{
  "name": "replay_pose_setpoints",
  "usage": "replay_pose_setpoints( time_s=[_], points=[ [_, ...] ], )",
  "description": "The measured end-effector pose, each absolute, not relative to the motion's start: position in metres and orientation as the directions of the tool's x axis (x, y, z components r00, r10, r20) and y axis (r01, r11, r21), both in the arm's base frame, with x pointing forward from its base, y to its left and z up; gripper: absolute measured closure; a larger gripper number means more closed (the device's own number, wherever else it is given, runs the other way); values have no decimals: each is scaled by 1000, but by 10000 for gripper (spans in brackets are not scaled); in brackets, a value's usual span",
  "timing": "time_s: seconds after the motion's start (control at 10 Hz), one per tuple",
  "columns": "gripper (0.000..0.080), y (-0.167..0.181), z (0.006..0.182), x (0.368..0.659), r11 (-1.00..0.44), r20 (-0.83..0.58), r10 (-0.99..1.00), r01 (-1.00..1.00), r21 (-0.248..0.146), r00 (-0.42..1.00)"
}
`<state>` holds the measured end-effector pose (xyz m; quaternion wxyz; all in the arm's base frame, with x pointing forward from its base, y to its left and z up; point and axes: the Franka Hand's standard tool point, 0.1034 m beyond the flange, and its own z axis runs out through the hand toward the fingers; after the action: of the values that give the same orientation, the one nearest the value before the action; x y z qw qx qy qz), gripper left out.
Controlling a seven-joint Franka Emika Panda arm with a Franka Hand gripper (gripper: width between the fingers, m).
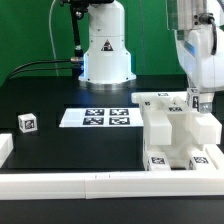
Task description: Assemble chair
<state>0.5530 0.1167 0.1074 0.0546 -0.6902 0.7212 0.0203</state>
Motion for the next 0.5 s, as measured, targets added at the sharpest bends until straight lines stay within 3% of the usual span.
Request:
replay_pose_setpoints(
  time_s=[0.3, 0.5],
  points=[
    [151, 93, 136, 554, -60, -122, -990, -994, -94, 72],
    [151, 94, 132, 553, -61, -119, -990, -994, -88, 72]
  ],
)
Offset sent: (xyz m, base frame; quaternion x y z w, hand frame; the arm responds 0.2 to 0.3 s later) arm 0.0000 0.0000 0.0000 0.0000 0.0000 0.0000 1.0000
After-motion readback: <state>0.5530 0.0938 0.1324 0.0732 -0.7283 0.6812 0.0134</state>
